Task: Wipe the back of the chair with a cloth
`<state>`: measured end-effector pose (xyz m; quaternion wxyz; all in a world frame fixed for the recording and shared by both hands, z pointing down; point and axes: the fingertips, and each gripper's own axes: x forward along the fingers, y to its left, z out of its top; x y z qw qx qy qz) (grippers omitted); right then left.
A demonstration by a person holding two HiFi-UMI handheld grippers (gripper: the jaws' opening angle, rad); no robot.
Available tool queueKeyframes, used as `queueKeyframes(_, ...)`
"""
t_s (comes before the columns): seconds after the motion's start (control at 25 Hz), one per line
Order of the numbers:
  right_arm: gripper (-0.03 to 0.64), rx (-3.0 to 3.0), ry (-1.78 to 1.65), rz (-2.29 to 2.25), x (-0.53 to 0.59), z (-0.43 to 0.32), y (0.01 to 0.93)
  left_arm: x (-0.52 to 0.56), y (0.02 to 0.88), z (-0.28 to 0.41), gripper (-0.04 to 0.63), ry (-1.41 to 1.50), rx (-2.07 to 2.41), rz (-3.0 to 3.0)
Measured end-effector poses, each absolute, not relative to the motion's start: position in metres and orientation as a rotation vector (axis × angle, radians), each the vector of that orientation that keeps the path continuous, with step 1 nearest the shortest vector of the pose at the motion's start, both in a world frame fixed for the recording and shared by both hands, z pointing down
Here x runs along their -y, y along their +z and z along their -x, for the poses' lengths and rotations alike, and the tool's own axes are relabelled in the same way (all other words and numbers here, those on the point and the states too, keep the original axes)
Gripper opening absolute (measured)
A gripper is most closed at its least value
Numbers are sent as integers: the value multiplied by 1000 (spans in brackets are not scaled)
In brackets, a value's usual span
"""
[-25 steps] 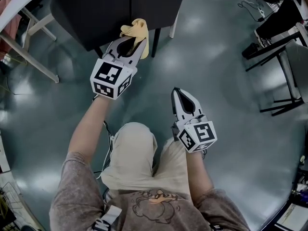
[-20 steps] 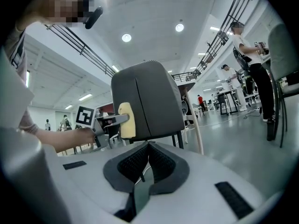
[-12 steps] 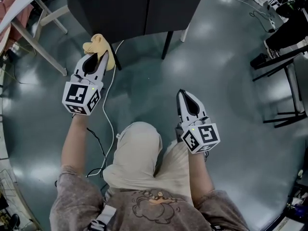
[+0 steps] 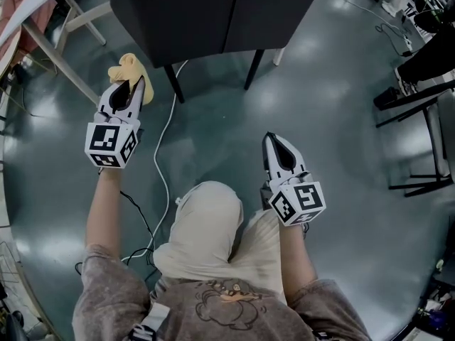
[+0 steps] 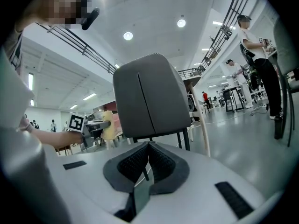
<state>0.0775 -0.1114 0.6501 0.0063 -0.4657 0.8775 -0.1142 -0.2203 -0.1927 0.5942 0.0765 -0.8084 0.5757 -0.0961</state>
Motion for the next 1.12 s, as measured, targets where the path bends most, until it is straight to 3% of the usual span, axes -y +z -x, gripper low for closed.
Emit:
queueKeyframes(0.56, 25, -2727, -356, 1512, 118, -82, 651, 251, 616, 165, 51, -292, -1592, 2488)
queueKeyframes(1.12, 25, -2698, -380, 1548, 118, -80, 665, 299, 633, 63, 51, -273, -1368, 2611)
